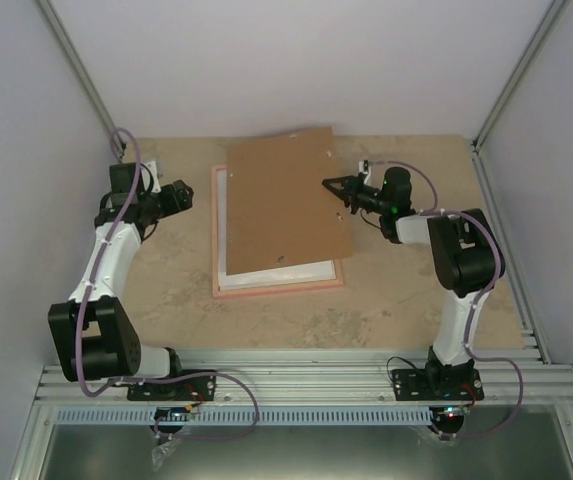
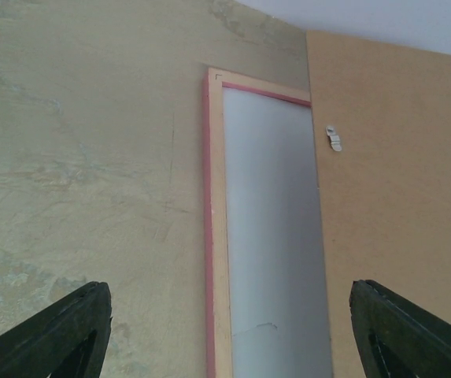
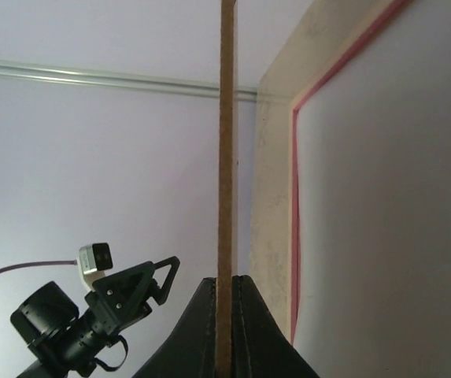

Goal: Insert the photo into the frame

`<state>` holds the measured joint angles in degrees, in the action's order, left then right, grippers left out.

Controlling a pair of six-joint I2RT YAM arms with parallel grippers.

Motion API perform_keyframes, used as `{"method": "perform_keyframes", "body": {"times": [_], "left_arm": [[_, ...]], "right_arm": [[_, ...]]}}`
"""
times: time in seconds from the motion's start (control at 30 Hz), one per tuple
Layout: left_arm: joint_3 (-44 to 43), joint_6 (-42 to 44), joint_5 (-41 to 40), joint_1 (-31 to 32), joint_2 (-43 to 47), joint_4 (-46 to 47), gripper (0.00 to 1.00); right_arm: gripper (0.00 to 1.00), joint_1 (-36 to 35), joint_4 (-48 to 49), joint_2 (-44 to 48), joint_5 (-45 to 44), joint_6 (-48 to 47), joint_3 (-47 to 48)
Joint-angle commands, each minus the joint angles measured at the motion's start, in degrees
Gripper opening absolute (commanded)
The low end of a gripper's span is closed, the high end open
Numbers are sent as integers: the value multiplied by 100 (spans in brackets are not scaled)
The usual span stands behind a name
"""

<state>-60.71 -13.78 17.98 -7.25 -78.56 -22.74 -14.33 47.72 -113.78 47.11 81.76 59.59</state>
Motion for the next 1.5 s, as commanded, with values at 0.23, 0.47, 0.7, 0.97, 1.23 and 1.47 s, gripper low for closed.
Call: {"method": "perform_keyframes", "body": {"times": [0.23,0.47,0.7,0.97,1.23,1.47], "left_arm": [[109,-90,55,-7,-139,295,85],[129,-40,69,-19,-88,274,85],[172,-13,37,-22,-68,277,85],[176,-17,28,-18,-104,297,85],[148,-15,18,-20,-165,279,85],[143,-15,32,-16,-203,287,85]], "right_arm": [[1,-483,449,-411,-568,-3,33],[0,-527,667,-891,-567,-136,65],[1,-527,854,-1185,-520,-289,51],[1,-561,747,-1282,-472,-490,296],[1,-628,340,-1414,-532,-748,568],[44,-692,-710,-1264,-627,-1337,681]]}}
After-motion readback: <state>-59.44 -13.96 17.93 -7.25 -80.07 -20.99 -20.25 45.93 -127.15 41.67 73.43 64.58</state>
